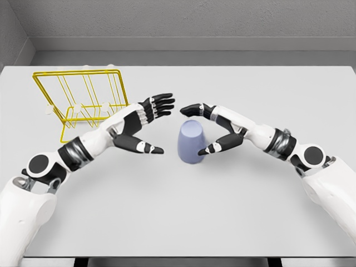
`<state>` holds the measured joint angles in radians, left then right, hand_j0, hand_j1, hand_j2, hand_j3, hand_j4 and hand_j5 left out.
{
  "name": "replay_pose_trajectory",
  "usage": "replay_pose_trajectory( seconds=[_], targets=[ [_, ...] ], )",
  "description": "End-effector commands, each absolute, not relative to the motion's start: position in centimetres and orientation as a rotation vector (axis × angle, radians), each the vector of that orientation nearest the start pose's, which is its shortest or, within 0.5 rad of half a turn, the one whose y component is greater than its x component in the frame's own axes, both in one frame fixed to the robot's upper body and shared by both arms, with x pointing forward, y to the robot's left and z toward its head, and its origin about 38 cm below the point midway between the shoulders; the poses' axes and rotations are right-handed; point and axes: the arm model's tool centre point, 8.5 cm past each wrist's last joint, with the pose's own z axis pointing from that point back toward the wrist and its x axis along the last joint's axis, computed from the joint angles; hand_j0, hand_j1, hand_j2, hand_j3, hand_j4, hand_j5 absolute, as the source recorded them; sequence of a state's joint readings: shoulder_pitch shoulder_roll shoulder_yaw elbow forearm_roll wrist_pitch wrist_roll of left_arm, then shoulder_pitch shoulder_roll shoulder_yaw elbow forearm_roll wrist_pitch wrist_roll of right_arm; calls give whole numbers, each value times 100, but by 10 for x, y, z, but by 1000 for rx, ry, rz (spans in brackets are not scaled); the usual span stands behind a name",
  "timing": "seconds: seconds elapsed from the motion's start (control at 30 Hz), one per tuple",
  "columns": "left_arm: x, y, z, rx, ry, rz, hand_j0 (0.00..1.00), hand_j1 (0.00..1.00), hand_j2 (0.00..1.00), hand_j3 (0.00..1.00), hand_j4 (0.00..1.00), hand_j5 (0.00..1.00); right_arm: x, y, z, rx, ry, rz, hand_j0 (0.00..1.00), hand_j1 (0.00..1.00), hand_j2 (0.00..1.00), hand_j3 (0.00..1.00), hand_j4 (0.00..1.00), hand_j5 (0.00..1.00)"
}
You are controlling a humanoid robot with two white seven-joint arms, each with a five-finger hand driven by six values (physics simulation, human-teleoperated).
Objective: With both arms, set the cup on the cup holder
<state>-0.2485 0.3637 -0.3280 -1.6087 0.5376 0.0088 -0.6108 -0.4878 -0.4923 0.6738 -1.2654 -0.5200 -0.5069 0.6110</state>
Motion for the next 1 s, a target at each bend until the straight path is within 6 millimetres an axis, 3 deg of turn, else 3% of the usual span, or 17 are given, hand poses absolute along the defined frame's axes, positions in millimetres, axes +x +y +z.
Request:
replay_pose_trajectory(
  seconds=[0.0,0.17,0.33,0.4,0.43,0.47,0.67,0.8,0.97],
  targets=[
    [391,197,156,-755,-1610,-726,100,100,100,100,100,100,421,-209,129,636,-1720,1081,100,100,100,100,100,100],
    [391,196,155,-757,-1608,-727,100,100,100,100,100,100,429,-238,140,555,-1722,1090,100,100,100,100,100,100],
    [396,196,137,-758,-1576,-675,100,100,100,100,100,100,439,-307,167,370,-1723,1084,100,100,100,100,100,100],
    [390,188,152,-779,-1631,-711,100,100,100,100,100,100,440,-330,176,307,-1713,1091,100,100,100,100,100,100],
    [379,178,150,-794,-1640,-727,100,100,100,100,100,100,442,-339,186,275,-1718,1102,100,100,100,100,100,100],
    [379,168,149,-770,-1660,-740,100,100,100,100,100,100,442,-343,190,261,-1717,1108,100,100,100,100,100,100],
    [380,174,149,-748,-1667,-730,100,100,100,100,100,100,438,-379,207,156,-1668,1156,100,100,100,100,100,100],
    [381,174,143,-720,-1641,-754,100,100,100,100,100,100,440,-389,222,70,-1638,1241,100,100,100,100,100,100],
    [396,174,118,-692,-1574,-717,100,100,100,100,100,100,441,-398,231,0,-1601,1298,100,100,100,100,100,100]
  ],
)
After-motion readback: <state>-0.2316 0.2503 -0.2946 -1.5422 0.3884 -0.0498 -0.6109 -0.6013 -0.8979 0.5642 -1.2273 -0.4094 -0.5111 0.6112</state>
